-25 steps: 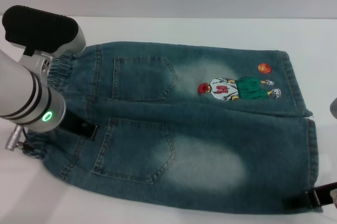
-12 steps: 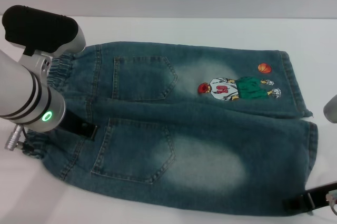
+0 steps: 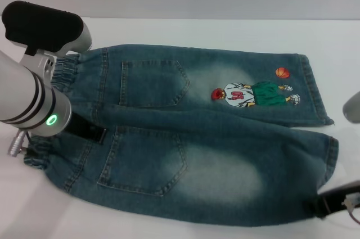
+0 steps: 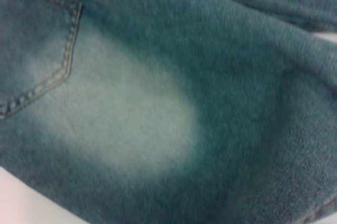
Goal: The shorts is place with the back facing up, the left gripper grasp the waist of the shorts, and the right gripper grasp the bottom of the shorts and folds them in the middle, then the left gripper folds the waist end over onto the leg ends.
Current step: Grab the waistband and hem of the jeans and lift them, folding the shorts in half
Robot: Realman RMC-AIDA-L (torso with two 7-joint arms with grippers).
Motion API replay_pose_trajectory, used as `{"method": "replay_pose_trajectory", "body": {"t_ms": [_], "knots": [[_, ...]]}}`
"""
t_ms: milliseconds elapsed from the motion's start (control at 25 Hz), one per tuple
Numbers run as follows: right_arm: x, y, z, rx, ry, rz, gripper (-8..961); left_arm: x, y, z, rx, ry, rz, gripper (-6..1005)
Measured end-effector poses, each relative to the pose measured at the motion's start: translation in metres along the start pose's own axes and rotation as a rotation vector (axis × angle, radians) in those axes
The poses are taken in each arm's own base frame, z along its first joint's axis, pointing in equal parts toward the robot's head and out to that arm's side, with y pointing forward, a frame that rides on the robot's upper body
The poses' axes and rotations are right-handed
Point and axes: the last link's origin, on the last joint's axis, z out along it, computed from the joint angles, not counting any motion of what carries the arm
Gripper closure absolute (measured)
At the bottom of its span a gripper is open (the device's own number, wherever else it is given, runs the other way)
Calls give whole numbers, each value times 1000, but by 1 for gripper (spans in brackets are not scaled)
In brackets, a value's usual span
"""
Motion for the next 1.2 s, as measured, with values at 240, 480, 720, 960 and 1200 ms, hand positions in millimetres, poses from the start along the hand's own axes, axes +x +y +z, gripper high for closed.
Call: {"method": "replay_pose_trajectory", "body": {"t_ms": [240,480,720,960,1200], "knots": [[-17,-8,-13,4,-144,7,916,4,-1,-1,-2,29,-8,950],[-35,-16,-19,-41,-288,19,916,8,-3,-3,-3,66,-20,949],[-40,-25,-20,-77,-361,45,916,10,-6,-7,-4,115,-35,947],[-40,-27,-12,-149,-363,78,916,8,-12,-16,15,115,-50,946],[-39,-25,-10,-155,-357,72,916,-2,-30,-21,90,67,-82,944]]}}
